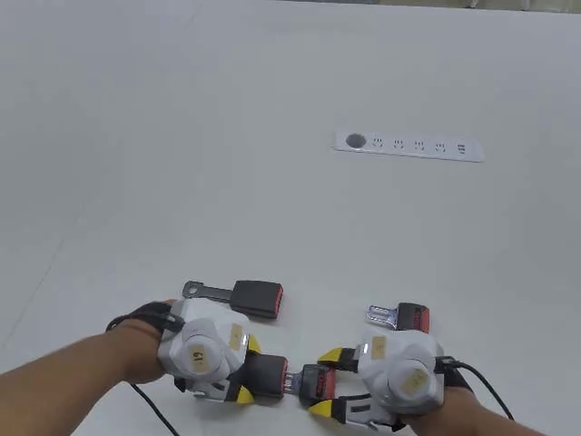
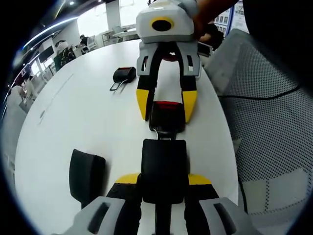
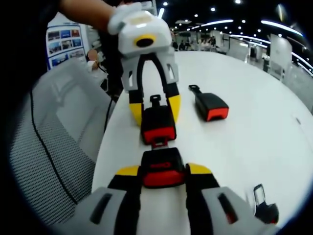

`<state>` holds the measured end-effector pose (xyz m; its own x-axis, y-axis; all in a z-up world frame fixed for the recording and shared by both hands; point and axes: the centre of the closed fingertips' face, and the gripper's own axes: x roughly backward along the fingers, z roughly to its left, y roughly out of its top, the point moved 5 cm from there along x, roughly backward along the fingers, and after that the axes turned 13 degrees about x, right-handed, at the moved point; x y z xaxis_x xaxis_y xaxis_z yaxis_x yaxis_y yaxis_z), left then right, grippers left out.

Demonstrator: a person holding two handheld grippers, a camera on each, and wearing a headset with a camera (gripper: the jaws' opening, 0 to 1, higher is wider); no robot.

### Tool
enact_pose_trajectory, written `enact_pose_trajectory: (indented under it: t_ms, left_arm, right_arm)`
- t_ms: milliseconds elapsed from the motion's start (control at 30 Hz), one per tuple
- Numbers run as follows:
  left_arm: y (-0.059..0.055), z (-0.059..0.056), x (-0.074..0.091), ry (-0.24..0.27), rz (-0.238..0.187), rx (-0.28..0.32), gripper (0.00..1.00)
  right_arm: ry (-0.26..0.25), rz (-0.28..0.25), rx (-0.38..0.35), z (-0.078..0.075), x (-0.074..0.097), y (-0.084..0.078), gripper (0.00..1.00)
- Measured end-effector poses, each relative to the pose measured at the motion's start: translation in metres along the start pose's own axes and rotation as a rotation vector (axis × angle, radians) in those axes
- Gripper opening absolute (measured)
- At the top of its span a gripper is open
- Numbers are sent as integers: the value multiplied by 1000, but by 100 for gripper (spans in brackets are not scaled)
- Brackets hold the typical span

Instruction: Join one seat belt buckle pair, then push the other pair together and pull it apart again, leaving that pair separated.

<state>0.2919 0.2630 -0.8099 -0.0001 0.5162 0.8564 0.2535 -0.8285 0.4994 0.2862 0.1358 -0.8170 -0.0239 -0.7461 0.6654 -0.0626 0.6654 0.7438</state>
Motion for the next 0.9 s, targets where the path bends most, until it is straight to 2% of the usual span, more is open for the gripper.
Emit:
enact_pose_trajectory:
  t_ms: [333, 467, 500, 533, 900]
  left_arm:
    - [1, 0, 0, -9, 11, -15, 34]
    - [1, 0, 0, -9, 18, -17, 34]
    - [1, 1, 1, -9, 13, -19, 34]
    - [1, 1, 1, -11, 13, -21, 34]
    - [0, 1, 2, -14, 19, -26, 35]
  right_arm:
    - [-13, 6, -7, -2, -2, 3, 35]
    - [-27, 4, -18, -1, -13, 14, 35]
    - [-28, 9, -2, -1, -15, 12, 35]
    - [-32, 1, -20, 0, -14, 9, 35]
    - [-39, 16, -13, 0, -12, 10, 35]
